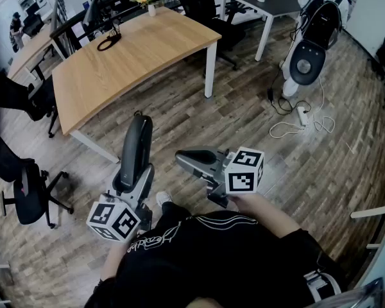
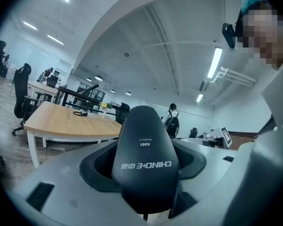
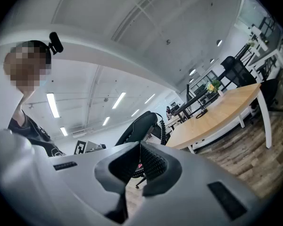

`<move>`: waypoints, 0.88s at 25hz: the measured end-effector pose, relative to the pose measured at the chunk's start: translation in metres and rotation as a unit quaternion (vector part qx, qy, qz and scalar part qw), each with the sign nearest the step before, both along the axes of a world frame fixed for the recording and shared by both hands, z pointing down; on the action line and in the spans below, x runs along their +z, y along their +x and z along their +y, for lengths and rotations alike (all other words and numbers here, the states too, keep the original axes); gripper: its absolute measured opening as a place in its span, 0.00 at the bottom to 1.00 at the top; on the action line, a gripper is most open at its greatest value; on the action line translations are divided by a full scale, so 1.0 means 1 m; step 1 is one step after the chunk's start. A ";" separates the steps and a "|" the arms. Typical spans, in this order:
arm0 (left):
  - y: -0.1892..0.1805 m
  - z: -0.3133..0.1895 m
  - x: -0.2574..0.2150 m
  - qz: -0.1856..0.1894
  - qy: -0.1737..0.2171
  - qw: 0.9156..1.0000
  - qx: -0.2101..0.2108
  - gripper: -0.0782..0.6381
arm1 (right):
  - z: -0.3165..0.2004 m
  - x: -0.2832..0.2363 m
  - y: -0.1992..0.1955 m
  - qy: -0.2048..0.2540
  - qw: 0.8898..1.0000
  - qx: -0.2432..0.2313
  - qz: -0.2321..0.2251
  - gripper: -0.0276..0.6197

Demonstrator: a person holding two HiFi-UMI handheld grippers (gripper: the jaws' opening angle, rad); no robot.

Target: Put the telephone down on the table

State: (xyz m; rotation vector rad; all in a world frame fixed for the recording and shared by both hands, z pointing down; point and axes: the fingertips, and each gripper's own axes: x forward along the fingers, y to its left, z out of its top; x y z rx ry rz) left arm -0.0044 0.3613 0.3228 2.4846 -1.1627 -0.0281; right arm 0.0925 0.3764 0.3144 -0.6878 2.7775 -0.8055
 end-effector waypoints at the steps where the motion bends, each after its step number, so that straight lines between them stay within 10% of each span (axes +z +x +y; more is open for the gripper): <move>1: 0.000 -0.002 0.003 0.000 -0.001 1.000 0.002 0.51 | -0.002 0.003 0.000 -0.001 1.000 0.001 0.001 0.10; 22: -0.070 -0.115 0.039 0.018 -0.033 0.999 0.005 0.51 | -0.118 0.033 -0.070 -0.054 0.998 0.006 -0.008 0.11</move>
